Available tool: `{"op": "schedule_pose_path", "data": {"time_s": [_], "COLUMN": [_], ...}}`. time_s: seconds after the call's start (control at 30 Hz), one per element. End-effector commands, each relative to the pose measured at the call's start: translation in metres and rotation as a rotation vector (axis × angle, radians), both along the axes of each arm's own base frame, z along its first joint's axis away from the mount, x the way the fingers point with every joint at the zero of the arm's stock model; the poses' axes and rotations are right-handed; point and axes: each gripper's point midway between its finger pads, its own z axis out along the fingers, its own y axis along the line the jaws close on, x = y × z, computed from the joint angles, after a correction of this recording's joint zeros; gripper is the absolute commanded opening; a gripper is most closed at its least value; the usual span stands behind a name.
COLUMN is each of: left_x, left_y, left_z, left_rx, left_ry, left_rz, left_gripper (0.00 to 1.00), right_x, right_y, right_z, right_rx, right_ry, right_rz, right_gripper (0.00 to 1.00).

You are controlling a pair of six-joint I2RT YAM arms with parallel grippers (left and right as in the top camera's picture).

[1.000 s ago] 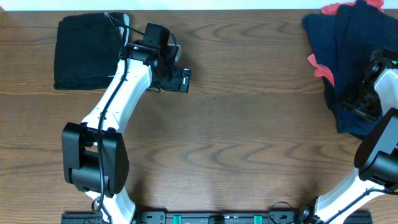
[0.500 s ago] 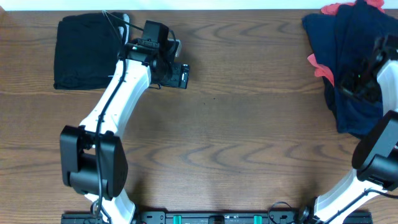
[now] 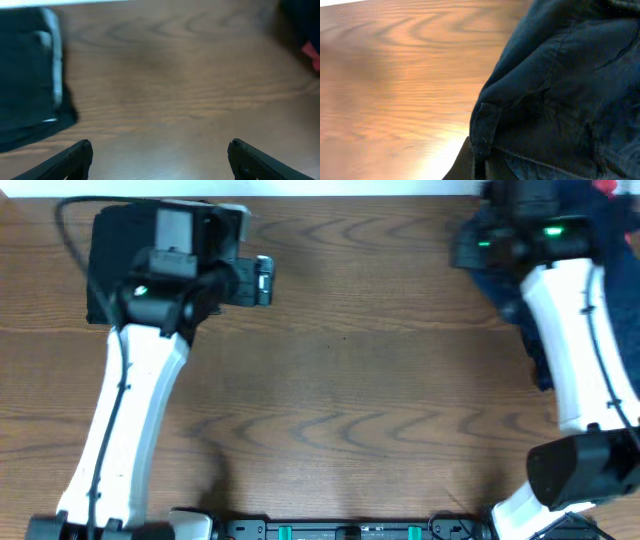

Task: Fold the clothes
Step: 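Drag the navy shorts with the right gripper to the table center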

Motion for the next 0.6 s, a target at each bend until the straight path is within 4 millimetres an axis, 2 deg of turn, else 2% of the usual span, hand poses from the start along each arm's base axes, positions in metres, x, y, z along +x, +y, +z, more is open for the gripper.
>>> {"op": "schedule_pose_path", "data": {"time_s": [0.0,0.13,0.33,0.43,0.57], "left_x": [-0.002,-0.009,-0.02,-0.025,-0.028], "left_y": [0.03,0.064,0.103,0.12,0.133], "left_z": [0.018,0.024,0.017,0.013,0.012], "left_rx": [0.06,0.107,0.123,0.125,0.126], "left_ry": [-0.048,-0.055,0.002,0.025,0.039], "left_rz": [0.096,0.196,0.298,0.343,0.377], "left_gripper": [0.88,0.88,0.88,0.88,0.89], "right_x": [-0.001,-0.003,-0.031,-0.057,-0.088], "right_y": [0.058,0.126,0.224,0.264,0.295], "right_z": [-0.004,-0.019,-0.061,-0.087,-0.108], "right_rx": [0.051,0.07,0.1,0.106,0.069], "right_ry": [-0.009,-0.024,0.027,0.083,0.124], "right_rz": [0.101,0.231,0.438,0.534,0.63], "right_gripper": [0.01,0.01,0.01,0.01,0.01]}}
